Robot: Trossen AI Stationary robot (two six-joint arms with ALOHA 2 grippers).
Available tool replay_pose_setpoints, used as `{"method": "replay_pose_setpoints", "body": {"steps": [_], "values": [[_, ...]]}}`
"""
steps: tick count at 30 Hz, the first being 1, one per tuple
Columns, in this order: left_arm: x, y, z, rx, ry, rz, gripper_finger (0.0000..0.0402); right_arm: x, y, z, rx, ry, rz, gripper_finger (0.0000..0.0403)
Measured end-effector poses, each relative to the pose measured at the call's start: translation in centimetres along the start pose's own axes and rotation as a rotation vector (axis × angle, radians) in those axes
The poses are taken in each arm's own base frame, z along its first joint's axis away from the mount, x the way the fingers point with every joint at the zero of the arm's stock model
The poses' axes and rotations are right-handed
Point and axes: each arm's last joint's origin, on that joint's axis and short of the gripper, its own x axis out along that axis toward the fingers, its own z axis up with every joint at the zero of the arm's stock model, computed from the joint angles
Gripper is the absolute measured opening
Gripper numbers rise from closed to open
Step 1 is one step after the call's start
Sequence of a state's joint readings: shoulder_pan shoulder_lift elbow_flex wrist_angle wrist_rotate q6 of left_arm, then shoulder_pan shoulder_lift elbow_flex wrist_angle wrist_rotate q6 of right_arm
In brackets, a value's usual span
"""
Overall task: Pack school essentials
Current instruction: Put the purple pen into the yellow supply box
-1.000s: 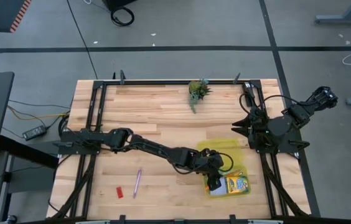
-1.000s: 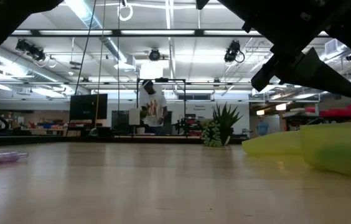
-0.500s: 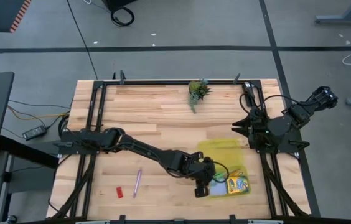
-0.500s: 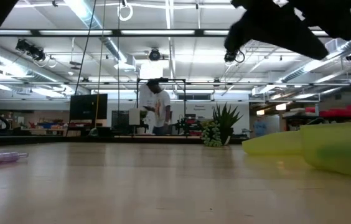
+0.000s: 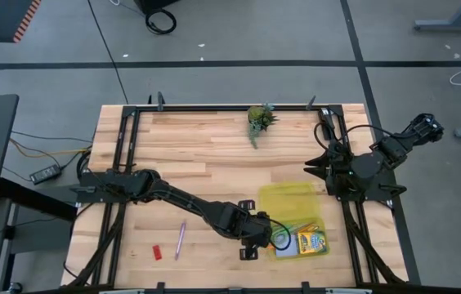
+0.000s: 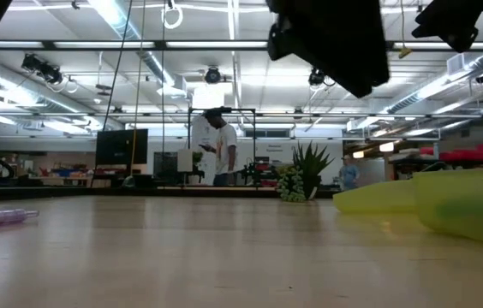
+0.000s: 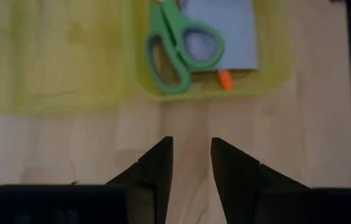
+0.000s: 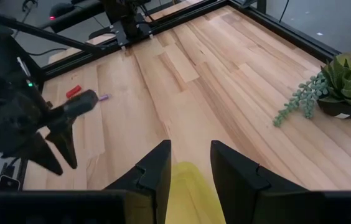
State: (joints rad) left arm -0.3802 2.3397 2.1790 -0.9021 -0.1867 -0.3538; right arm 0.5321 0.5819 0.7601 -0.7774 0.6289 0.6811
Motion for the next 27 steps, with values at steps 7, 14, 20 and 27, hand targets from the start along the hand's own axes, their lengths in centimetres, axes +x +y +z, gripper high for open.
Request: {"method": "replay_pose_setpoints", "body": {"steps": [7, 14, 20, 27], "values": [[-0.3, -0.4, -1.1, 0.038, 0.084, 0.042, 0.0107, 0.0, 0.0, 0.0, -0.004, -0.004, -0.005, 0.0119], [-0.7, -0.1, -2.4, 0.114, 0.188, 0.080, 0.0092, 0.0, 0.0, 0.0, -0.012, -0.004, -0.005, 0.0119], [-2.5, -0.1, -4.2, 0.145, 0.229, 0.088, 0.0079, 0.0, 0.0, 0.0, -0.012, -0.005, -0.005, 0.0119], [-4.1, -0.7, -7.4, 0.097, 0.227, 0.065, 0.0079, 0.1, 0.0, 0.0, -0.022, -0.002, -0.007, 0.0119]]}}
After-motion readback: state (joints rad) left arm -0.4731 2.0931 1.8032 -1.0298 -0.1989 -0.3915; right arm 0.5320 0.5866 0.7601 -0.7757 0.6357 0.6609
